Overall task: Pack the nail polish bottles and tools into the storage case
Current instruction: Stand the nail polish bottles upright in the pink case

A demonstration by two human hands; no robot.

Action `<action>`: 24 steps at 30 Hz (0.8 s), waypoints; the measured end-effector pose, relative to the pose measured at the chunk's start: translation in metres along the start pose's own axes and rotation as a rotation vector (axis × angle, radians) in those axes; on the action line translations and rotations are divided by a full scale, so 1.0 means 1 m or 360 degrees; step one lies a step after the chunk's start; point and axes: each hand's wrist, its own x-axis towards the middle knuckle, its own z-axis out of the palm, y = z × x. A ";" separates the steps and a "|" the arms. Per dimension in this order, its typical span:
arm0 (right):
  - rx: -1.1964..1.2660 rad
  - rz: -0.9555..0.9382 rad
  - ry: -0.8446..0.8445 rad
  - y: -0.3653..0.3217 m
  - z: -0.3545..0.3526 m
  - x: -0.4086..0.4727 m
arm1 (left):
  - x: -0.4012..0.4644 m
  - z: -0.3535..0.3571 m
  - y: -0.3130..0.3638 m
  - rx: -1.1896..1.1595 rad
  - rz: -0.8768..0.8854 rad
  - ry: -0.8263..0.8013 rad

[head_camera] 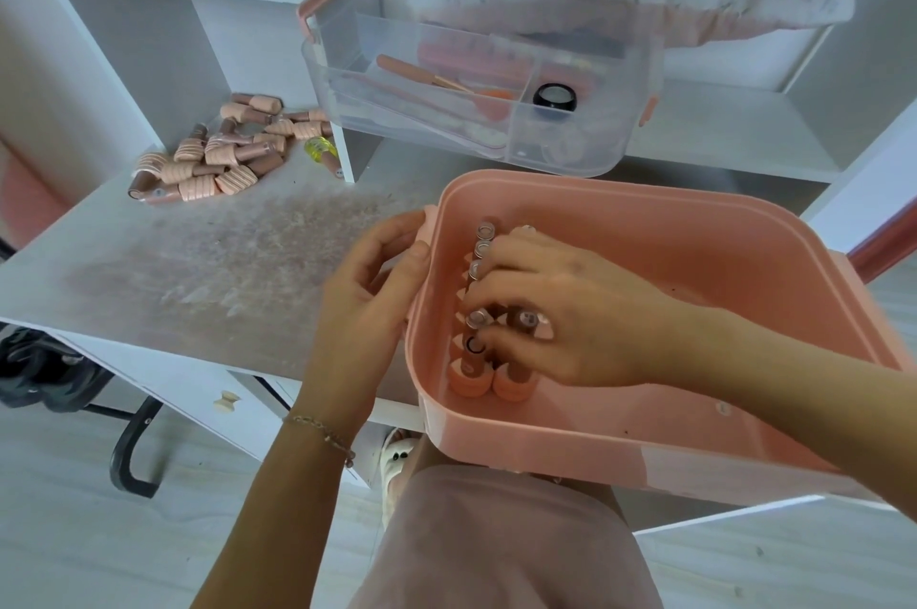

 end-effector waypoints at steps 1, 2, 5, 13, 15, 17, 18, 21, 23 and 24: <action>0.0067 0.0072 0.0101 0.002 -0.004 -0.001 | -0.001 0.000 0.000 0.0005 -0.0003 0.0000; 0.0128 0.0149 0.0191 0.005 -0.008 -0.001 | -0.001 0.000 0.000 0.0012 -0.0005 0.0003; 0.0281 0.0367 0.0271 0.019 -0.018 -0.001 | -0.001 -0.002 -0.003 0.0004 -0.0021 0.0026; 0.0280 0.0597 0.0160 0.033 -0.024 -0.003 | -0.001 -0.004 -0.002 0.0086 -0.0001 0.0022; 0.0296 0.0556 0.0147 0.027 -0.027 0.001 | -0.001 -0.003 0.000 0.0142 0.0009 -0.0006; 0.0305 0.0515 0.0145 0.020 -0.031 0.007 | 0.001 -0.005 0.003 0.0245 0.0009 -0.0082; 0.0297 0.0486 0.0144 0.016 -0.034 0.011 | 0.003 -0.008 0.006 0.0295 0.0003 -0.0129; 0.0235 0.0394 0.0075 0.002 -0.039 0.032 | 0.015 -0.025 0.017 0.0374 0.0010 -0.0121; 0.0170 0.0319 0.0065 -0.009 -0.041 0.055 | 0.030 -0.047 0.029 0.0429 0.0093 0.0015; 0.0149 0.0279 0.0070 -0.015 -0.041 0.069 | 0.038 -0.061 0.034 0.0456 0.0127 0.0087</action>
